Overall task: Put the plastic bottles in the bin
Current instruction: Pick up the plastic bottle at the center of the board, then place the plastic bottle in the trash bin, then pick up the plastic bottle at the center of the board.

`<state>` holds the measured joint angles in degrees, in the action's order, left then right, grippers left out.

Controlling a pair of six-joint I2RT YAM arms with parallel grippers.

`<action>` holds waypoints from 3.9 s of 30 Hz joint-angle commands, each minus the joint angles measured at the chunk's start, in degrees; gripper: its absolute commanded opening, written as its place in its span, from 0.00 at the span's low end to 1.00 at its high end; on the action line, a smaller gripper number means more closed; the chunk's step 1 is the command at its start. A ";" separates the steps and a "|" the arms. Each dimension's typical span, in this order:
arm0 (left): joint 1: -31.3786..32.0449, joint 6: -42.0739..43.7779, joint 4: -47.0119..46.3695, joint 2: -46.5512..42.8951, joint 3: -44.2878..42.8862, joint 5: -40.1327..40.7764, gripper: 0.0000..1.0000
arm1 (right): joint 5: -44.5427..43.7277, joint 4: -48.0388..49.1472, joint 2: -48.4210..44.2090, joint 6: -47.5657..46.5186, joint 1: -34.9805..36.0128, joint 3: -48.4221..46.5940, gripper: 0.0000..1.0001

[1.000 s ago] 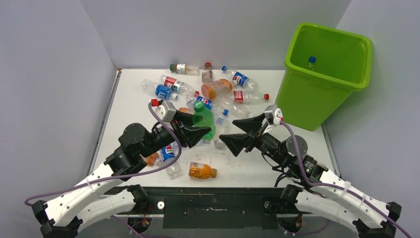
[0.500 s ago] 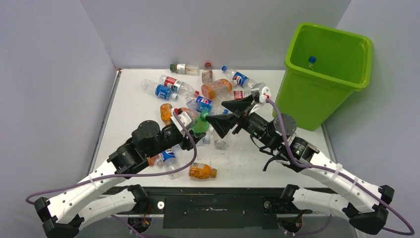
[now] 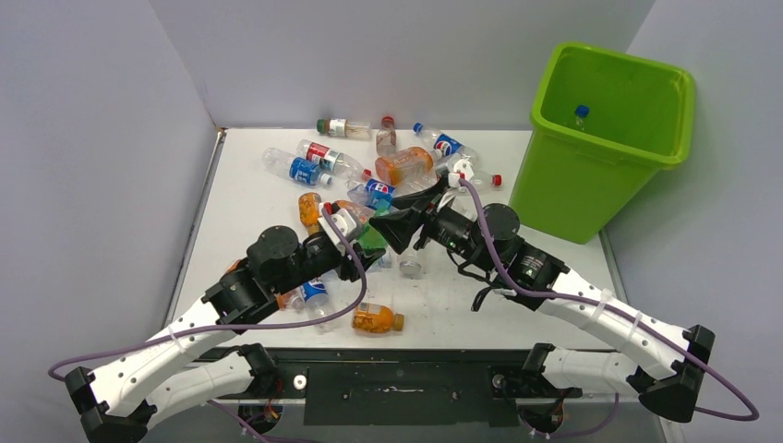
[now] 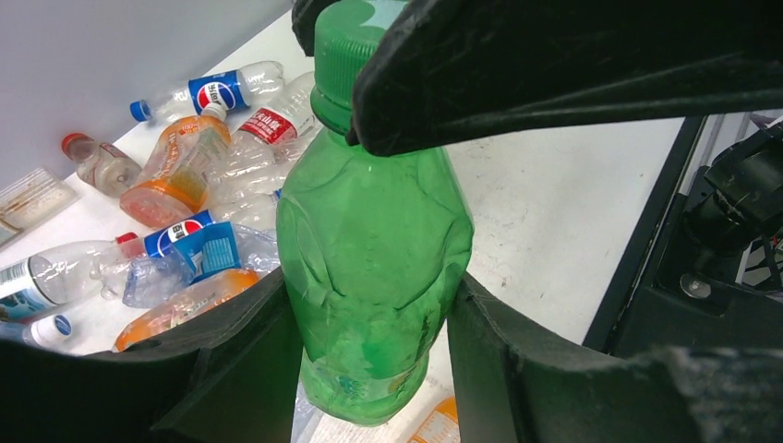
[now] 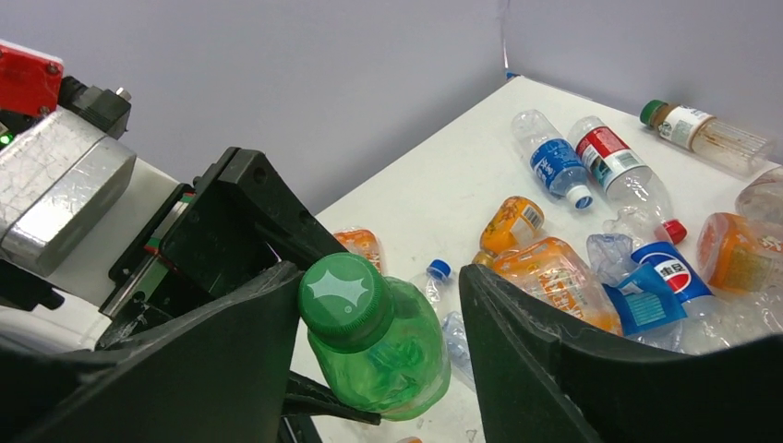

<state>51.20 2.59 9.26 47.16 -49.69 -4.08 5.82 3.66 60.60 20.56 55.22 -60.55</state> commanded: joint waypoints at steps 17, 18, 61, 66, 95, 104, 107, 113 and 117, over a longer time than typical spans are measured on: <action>-0.84 -2.24 -8.27 -2.63 3.57 -5.33 0.13 | -0.40 -0.02 4.19 1.25 0.36 -2.87 0.05; -0.84 -2.03 -8.37 -3.07 4.08 -5.56 0.34 | -0.69 -0.37 3.99 1.05 0.40 -3.06 0.05; -7.32 -6.42 -18.11 -13.69 14.02 14.49 0.96 | -63.63 19.31 26.23 -23.86 -43.09 -42.93 0.05; -5.77 -4.68 -17.33 -13.91 14.20 17.38 0.96 | -64.71 16.15 29.60 -18.23 -47.58 -41.99 0.05; -4.32 -4.29 -12.30 -11.56 11.89 31.46 0.96 | -20.26 -1.57 9.71 -3.84 -17.65 -25.95 0.93; -3.81 -7.63 0.77 -5.70 4.65 33.94 0.96 | -4.03 -3.00 0.56 4.91 -14.02 3.66 0.95; -4.09 -14.50 7.56 -4.16 2.56 35.74 0.96 | -5.17 -3.27 -1.65 6.57 -14.07 11.94 0.95; -11.09 -34.71 18.04 -2.84 3.92 33.92 0.96 | -2.76 0.44 -3.23 10.29 -13.96 23.38 0.96; -16.80 -44.82 19.50 0.51 7.90 24.03 0.96 | -2.49 2.48 -3.25 11.44 -13.89 26.53 0.96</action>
<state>38.20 -27.99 24.03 45.04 -44.27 28.01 1.85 -0.58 58.98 29.28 41.30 -35.53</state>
